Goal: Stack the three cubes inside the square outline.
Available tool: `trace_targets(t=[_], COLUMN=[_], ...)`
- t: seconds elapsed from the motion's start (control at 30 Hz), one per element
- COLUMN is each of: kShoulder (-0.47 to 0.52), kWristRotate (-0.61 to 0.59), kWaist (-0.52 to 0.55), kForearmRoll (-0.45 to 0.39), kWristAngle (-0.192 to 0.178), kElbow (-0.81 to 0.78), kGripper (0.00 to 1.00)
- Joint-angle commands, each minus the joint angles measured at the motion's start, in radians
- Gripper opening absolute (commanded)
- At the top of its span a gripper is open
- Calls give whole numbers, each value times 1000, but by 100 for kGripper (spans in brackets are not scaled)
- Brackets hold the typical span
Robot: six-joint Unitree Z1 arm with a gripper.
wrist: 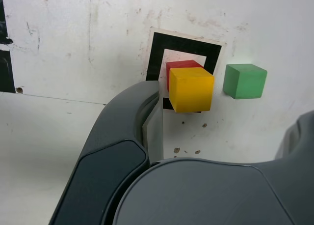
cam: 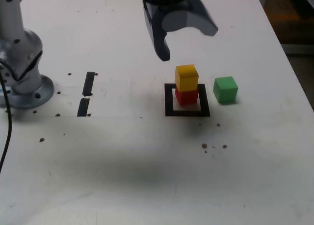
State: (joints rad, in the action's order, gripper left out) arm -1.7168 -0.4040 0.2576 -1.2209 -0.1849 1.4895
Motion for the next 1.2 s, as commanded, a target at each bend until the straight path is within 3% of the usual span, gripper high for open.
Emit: trace_targets(t=[0.0,0.3,0.67,0.83,1.17], kShoulder=[7,-43,-156,-225,-327], kWristRotate=[9,72,173,205,214], kWaist=[2,2,-2,-19,-57], kForearmRoll=[-9,-42,-100,-116,-82], kWristAngle=[-13,-47,-55,-28,73], kElbow=[24,152,333,393,384], kGripper=[99,100,99,99,99])
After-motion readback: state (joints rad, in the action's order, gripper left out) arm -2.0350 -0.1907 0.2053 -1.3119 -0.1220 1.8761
